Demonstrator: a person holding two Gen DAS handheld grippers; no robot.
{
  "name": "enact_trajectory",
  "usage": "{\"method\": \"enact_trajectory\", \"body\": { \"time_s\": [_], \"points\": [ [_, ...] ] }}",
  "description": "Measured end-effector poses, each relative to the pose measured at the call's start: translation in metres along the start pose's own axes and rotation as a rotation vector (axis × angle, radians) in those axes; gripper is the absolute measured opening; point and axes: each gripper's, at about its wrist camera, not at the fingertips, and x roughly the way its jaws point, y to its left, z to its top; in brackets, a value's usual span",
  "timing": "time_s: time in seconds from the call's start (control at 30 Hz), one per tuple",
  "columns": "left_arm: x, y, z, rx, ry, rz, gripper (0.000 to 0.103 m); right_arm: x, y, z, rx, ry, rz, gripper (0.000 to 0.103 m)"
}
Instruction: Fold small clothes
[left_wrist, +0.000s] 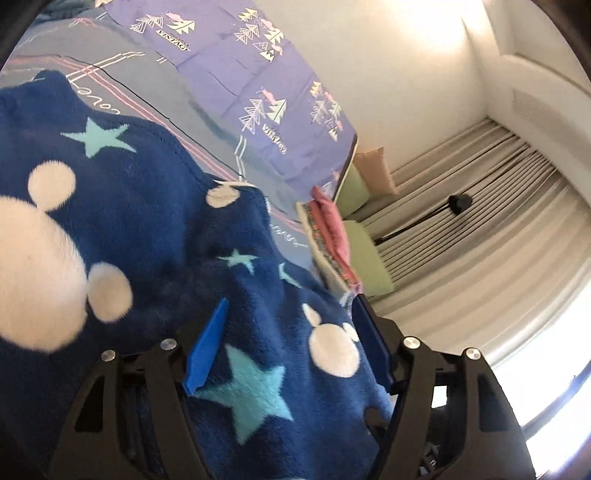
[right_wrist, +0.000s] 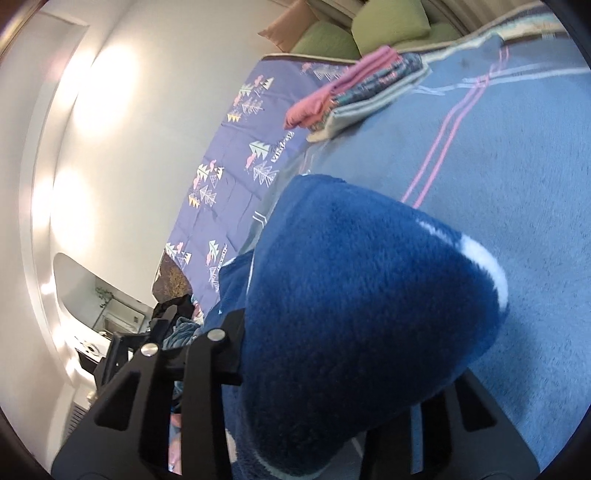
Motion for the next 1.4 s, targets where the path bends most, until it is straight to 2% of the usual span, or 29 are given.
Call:
{"method": "enact_trajectory", "body": {
  "time_s": [0.1,0.23,0.3,0.37,0.43,0.47,0.57,0.63,0.67,0.83,0.97,1.07,1.17,1.27,1.4],
  "points": [
    [0.005,0.004,-0.001,0.015,0.01,0.029,0.069,-0.003,0.009,-0.002,-0.032,-0.018,0.003,0.035],
    [0.025,-0.004,-0.007,0.137,0.066,0.16,0.071,-0.011,0.035,-0.008,-0.159,-0.045,0.039,0.031],
    [0.025,-0.005,-0.007,0.138,0.069,0.147,0.074,-0.014,0.05,-0.012,-0.224,-0.06,0.052,0.031],
    [0.012,0.008,-0.003,0.067,0.027,0.024,0.077,-0.016,0.064,-0.018,-0.291,-0.073,0.069,0.03],
    [-0.007,0.029,0.001,-0.06,-0.015,-0.204,0.079,-0.02,0.08,-0.025,-0.368,-0.081,0.097,0.03],
    [-0.012,0.038,0.003,-0.122,-0.023,-0.286,0.079,-0.021,0.087,-0.029,-0.403,-0.082,0.108,0.03],
    [-0.021,0.056,0.009,-0.263,-0.023,-0.444,0.079,-0.024,0.111,-0.04,-0.515,-0.087,0.145,0.03],
    [-0.032,0.062,0.015,-0.319,-0.019,-0.503,0.079,-0.026,0.132,-0.051,-0.609,-0.087,0.175,0.03],
    [-0.045,0.064,0.02,-0.326,-0.047,-0.517,0.079,-0.026,0.138,-0.054,-0.638,-0.086,0.185,0.03],
    [-0.115,0.078,0.045,-0.316,-0.181,-0.546,0.085,-0.016,0.163,-0.077,-0.763,-0.026,0.233,0.03],
    [-0.153,0.085,0.051,-0.287,-0.234,-0.491,0.085,-0.004,0.174,-0.102,-0.839,0.026,0.242,0.03],
    [-0.176,0.092,0.054,-0.294,-0.277,-0.497,0.085,0.002,0.185,-0.13,-0.967,0.03,0.242,0.03],
    [-0.196,0.094,0.059,-0.276,-0.3,-0.483,0.085,0.005,0.196,-0.161,-1.088,0.028,0.254,0.029],
    [-0.213,0.089,0.063,-0.239,-0.314,-0.475,0.085,0.012,0.204,-0.189,-1.164,0.079,0.281,0.029],
    [-0.237,0.071,0.079,-0.157,-0.32,-0.431,0.085,0.023,0.211,-0.24,-1.375,0.166,0.255,0.029]
  ]
}}
